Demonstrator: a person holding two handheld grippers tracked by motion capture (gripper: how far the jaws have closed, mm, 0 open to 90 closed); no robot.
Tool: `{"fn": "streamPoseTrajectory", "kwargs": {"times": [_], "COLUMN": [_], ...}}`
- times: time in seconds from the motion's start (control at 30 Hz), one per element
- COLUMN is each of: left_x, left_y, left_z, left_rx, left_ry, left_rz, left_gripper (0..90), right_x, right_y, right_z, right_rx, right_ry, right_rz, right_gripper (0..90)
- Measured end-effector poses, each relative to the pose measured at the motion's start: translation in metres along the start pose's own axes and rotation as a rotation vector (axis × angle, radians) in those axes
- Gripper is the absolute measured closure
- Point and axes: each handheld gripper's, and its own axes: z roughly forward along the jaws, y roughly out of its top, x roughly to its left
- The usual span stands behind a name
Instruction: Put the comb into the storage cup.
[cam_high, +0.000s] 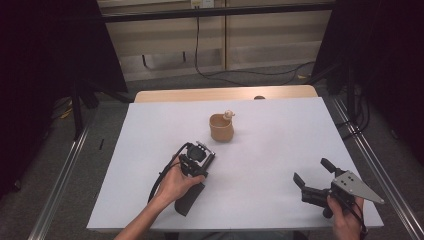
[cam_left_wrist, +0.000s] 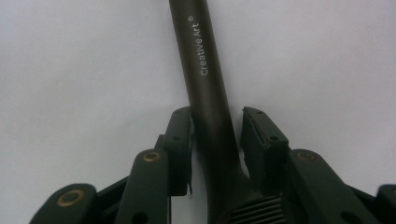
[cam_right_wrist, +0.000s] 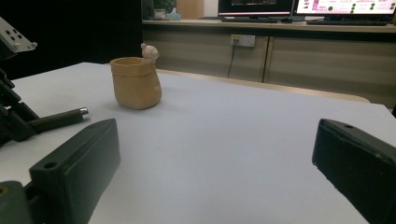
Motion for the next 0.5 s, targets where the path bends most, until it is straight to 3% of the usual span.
{"fn": "streamPoseTrajectory", "kwargs": {"times": [0.27, 0.5], "left_x": [-0.0013, 0.0047], "left_y": [0.0006, 0.0014], "left_z": [-0.0007, -0.0011], "left_rx": [0.012, 0.006], "left_ry": [-0.012, -0.051], "left_rz": [0.003, 0.01], "left_gripper": [71.7, 73.1], "right_x": [0.0005, -0.0002], "right_y": [-0.0001, 0.0], "right_z": [0.0003, 0.0], "right_rx": [0.005, 0.004], "right_ry": [0.004, 0.002], "right_rz": [0.0, 0.001], "right_gripper": [0.5, 0.5]}}
